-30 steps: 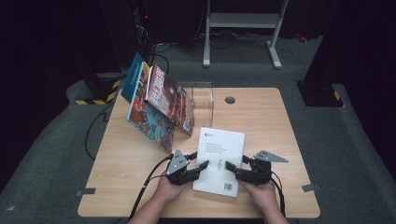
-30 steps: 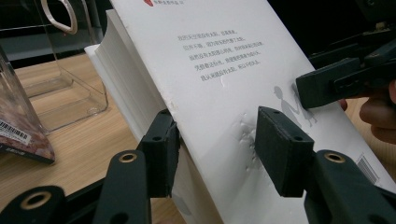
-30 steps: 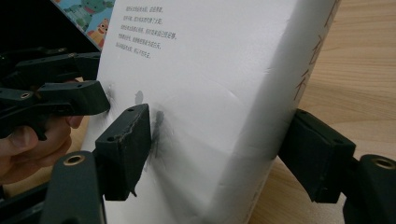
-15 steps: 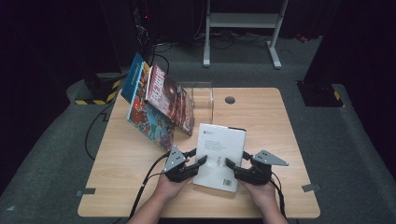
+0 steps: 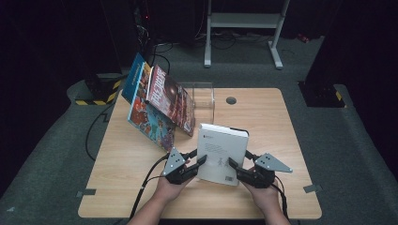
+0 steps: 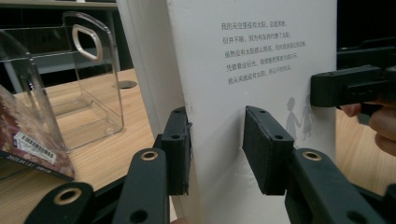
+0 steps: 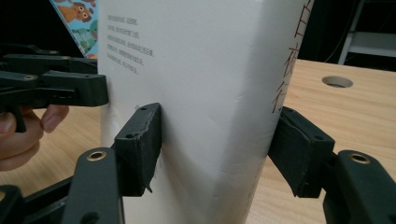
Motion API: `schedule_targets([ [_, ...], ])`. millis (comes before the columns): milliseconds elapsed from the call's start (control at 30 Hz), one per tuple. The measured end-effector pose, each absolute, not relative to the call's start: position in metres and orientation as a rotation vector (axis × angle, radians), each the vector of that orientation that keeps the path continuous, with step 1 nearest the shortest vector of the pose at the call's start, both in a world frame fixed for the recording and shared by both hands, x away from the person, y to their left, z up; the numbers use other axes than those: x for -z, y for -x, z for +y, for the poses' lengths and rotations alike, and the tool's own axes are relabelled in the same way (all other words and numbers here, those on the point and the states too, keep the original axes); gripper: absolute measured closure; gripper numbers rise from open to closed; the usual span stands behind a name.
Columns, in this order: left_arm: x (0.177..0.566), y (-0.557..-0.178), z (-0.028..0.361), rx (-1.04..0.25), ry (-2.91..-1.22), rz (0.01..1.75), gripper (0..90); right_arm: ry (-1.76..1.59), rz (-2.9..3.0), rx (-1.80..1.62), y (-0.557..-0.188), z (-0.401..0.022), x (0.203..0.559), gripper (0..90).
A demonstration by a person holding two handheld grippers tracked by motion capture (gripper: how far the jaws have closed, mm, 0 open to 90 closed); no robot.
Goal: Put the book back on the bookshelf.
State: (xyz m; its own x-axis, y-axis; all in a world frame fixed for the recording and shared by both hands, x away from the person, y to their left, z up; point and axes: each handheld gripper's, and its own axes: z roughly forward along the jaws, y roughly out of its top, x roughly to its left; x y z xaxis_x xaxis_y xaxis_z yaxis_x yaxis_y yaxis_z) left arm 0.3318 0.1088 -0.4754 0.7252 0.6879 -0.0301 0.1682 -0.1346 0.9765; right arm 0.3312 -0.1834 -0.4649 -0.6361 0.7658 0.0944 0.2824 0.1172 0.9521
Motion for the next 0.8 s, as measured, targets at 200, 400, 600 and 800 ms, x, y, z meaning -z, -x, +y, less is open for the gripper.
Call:
schedule_targets([
  [200,0.477,-0.324,0.108,-0.526,-1.671,0.697,62.7,-0.977,1.969,-1.529,-0.322,-0.185,0.468,37.0],
  [400,0.476,-0.332,0.105,-0.539,-1.664,0.728,63.5,-0.974,1.948,-1.516,-0.324,-0.183,0.468,37.2],
  [600,0.475,-0.346,0.102,-0.562,-1.652,0.751,62.7,-0.936,1.930,-1.471,-0.336,-0.178,0.467,37.7],
  [800,0.479,-0.339,0.104,-0.572,-1.671,0.736,62.6,-0.923,1.922,-1.491,-0.334,-0.180,0.470,36.8],
])
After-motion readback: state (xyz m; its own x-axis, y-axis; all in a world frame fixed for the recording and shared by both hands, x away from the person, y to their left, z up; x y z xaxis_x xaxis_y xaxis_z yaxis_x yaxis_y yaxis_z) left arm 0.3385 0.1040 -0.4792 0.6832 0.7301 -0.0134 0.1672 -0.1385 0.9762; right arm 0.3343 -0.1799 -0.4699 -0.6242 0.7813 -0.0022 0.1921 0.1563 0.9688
